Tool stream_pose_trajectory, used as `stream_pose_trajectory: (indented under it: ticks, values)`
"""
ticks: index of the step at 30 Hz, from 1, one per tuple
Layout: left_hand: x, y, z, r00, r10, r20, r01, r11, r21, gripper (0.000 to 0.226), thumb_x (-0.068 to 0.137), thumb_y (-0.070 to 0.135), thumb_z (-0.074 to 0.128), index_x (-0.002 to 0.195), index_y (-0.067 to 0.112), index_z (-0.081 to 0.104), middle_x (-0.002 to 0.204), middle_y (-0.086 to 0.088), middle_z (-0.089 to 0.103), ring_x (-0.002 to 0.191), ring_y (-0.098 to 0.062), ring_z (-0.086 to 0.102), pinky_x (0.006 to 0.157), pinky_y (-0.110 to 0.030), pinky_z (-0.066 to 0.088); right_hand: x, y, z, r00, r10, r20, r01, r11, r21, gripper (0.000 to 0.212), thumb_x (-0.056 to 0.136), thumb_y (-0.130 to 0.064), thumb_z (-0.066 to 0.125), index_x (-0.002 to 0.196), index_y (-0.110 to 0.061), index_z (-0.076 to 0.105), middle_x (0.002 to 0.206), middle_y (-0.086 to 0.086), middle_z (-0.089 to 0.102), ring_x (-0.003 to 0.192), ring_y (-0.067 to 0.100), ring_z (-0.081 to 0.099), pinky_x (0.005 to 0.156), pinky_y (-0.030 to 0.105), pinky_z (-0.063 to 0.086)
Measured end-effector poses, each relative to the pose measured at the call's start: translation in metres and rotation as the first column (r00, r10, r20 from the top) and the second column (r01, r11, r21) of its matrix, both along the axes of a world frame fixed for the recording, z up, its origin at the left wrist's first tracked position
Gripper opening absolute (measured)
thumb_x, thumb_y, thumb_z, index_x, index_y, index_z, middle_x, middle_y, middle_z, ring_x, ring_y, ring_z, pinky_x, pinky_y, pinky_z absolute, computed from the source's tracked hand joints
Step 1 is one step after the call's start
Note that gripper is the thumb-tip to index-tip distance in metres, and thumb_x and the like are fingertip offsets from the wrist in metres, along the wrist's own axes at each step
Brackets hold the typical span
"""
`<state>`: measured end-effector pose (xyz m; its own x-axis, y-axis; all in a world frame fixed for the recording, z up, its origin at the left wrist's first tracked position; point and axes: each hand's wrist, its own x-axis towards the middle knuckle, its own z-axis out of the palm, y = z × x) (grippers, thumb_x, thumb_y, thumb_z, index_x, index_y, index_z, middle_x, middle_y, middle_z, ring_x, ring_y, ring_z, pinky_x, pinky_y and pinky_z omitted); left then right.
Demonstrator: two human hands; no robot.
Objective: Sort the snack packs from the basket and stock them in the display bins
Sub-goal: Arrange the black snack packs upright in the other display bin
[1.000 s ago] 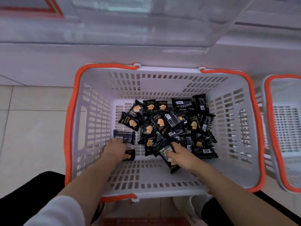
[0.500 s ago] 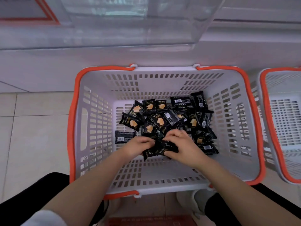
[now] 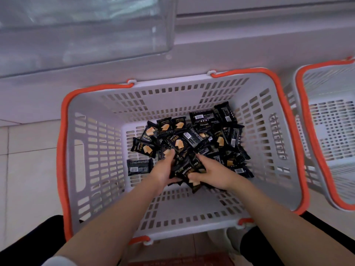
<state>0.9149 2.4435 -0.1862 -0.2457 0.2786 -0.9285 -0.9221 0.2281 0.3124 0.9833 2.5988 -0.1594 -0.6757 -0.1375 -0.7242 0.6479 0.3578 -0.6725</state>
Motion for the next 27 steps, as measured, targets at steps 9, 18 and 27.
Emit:
stream_pose_trajectory:
  ticks: [9,18,27]
  values:
    - [-0.032,0.05,-0.035,0.838,-0.505,-0.207,0.269,0.711,-0.649,0.056,0.092,0.037,0.051,0.13,-0.003,0.04,0.126,-0.024,0.047,0.106,-0.038,0.053,0.087,-0.043,0.046,0.011,0.049,-0.015,0.873,-0.465,0.145,0.462,0.885,0.058,0.024,0.083,-0.037,0.067,0.104,-0.028,0.057,0.095,-0.009,0.062,0.086,0.009,0.06,0.071,0.024,0.045]
    - [-0.047,0.086,-0.051,0.729,-0.685,0.01,0.359,0.369,-0.857,0.082,0.079,0.063,0.057,0.13,0.002,0.036,0.134,-0.016,0.036,0.122,-0.03,0.038,0.094,-0.04,0.041,0.028,0.049,-0.007,0.817,-0.575,0.034,0.573,0.817,0.059,0.028,0.084,-0.033,0.066,0.108,-0.029,0.052,0.094,-0.022,0.059,0.08,-0.011,0.053,0.058,0.006,0.042]
    - [-0.03,0.045,-0.001,0.635,-0.755,-0.165,0.456,0.539,-0.708,0.041,0.082,0.05,0.06,0.091,0.01,0.055,0.086,-0.007,0.061,0.078,-0.02,0.059,0.057,-0.024,0.046,0.032,0.038,0.033,0.772,-0.634,0.043,0.635,0.772,-0.031,0.025,0.083,-0.035,0.067,0.106,-0.03,0.058,0.1,-0.017,0.064,0.086,-0.005,0.059,0.062,0.01,0.044]
